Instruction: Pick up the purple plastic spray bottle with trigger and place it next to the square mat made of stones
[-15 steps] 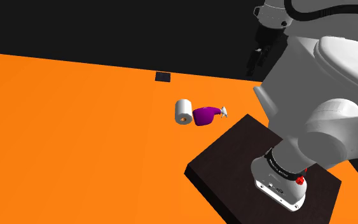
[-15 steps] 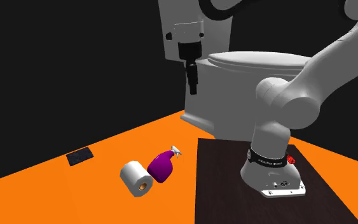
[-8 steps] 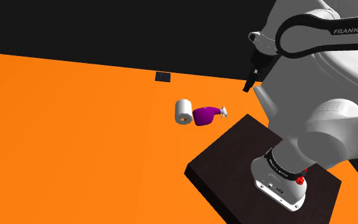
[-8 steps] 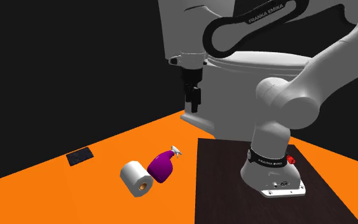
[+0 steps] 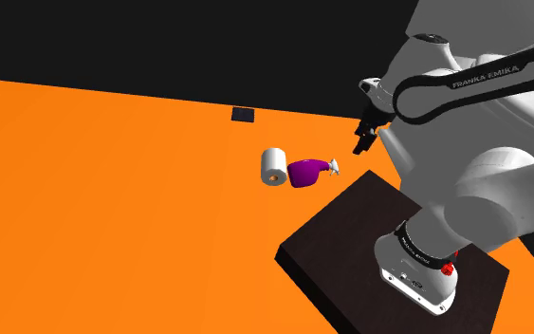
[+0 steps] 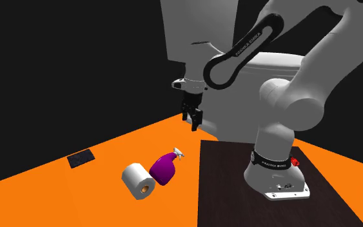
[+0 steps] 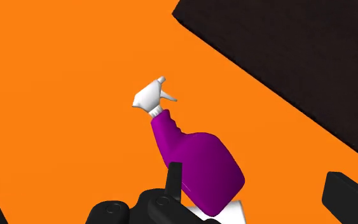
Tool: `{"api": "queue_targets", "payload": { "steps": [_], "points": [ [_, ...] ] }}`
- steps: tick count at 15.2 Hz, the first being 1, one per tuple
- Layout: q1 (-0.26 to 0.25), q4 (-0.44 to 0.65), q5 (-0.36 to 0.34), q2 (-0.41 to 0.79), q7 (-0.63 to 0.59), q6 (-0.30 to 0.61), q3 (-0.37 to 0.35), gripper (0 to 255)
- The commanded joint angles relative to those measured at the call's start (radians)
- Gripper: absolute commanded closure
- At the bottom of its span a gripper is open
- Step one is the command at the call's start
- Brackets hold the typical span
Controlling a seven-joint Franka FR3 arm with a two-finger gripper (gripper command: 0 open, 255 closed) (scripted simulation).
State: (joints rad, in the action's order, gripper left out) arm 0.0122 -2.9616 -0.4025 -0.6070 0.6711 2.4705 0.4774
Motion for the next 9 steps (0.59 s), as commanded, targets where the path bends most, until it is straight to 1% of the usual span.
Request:
{"api": "queue_targets", "payload": {
  "steps": [1,2,3,4,5,6,7,8,9],
  "points": [
    [-0.025,-0.003,-0.012,0.106,0.094,0.141,0.081,0],
    [-0.052,-0.001,-0.004,0.165,0.144,0.208,0.126,0],
    [-0.091,0.004,0.018,0.225,0.201,0.275,0.176,0],
    [-0.148,0.012,0.056,0.287,0.27,0.341,0.238,0],
    [-0.231,0.021,0.124,0.348,0.359,0.405,0.317,0],
    [-0.363,0.032,0.238,0.408,0.479,0.464,0.43,0],
    [-0.588,0.047,0.43,0.464,0.656,0.516,0.614,0],
    [-1.048,0.078,0.752,0.515,0.93,0.548,1.001,0],
    [-1.447,0.092,0.561,0.451,0.838,0.599,1.459,0]
  ]
}}
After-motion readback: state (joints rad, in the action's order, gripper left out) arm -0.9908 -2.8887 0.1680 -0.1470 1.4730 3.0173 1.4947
